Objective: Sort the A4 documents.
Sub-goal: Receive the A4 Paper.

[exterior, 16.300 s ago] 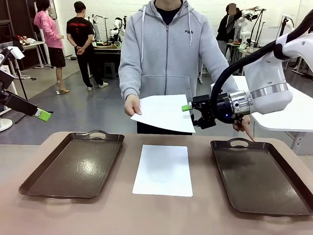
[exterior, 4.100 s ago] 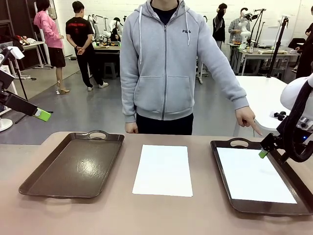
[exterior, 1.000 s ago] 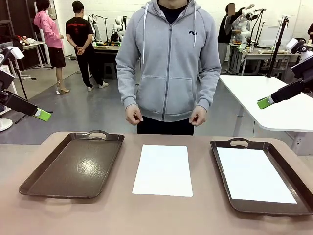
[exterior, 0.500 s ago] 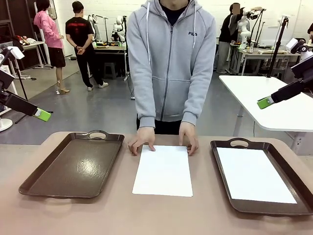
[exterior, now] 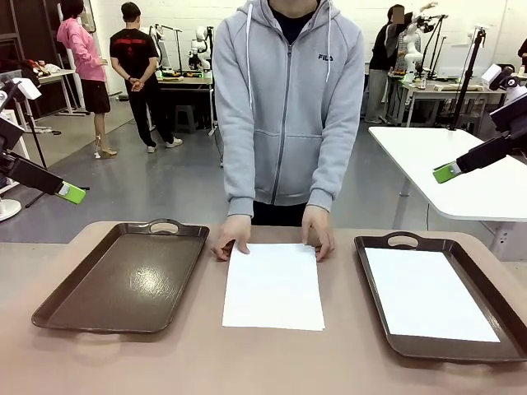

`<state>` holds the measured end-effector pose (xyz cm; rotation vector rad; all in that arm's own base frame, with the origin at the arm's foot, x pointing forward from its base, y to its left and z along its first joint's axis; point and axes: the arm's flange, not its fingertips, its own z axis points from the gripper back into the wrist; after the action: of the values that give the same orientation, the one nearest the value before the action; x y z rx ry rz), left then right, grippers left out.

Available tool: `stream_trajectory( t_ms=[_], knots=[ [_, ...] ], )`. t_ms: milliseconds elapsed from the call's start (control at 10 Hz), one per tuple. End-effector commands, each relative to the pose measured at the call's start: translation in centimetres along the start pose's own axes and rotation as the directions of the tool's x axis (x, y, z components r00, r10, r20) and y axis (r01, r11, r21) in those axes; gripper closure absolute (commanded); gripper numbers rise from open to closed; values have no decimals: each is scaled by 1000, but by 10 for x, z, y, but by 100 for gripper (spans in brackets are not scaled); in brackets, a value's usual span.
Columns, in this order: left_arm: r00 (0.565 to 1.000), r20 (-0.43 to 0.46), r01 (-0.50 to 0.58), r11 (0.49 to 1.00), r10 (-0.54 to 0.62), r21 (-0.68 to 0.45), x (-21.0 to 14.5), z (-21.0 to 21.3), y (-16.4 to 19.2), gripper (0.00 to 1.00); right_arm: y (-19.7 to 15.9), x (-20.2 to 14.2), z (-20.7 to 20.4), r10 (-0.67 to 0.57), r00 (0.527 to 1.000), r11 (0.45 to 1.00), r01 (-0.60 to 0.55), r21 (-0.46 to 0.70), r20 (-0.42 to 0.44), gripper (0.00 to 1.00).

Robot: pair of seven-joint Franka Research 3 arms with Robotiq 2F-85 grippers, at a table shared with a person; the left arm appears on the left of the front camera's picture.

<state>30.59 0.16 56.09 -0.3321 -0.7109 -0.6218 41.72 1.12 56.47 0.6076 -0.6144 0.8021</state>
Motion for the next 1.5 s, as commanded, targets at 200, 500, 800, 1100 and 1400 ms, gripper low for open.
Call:
stream_trajectory(
  t_ms=[200,500,800,1100,1400],
  knots=[
    [1000,-2,-1,1000,1,3,0,-1,0,0,0,1,-1,-6,1000,1000,5,9,7,0],
    [1000,-2,-1,1000,1,3,0,-1,0,0,0,1,-1,-6,1000,1000,5,9,7,0],
    [1000,-2,-1,1000,1,3,0,-1,0,0,0,1,-1,-6,1000,1000,5,9,7,0],
    [1000,-2,-1,1000,1,3,0,-1,0,0,0,1,-1,-6,1000,1000,5,9,7,0],
    [1000,-2,-1,1000,1,3,0,-1,0,0,0,1,-1,-6,1000,1000,5,9,7,0]
  ],
)
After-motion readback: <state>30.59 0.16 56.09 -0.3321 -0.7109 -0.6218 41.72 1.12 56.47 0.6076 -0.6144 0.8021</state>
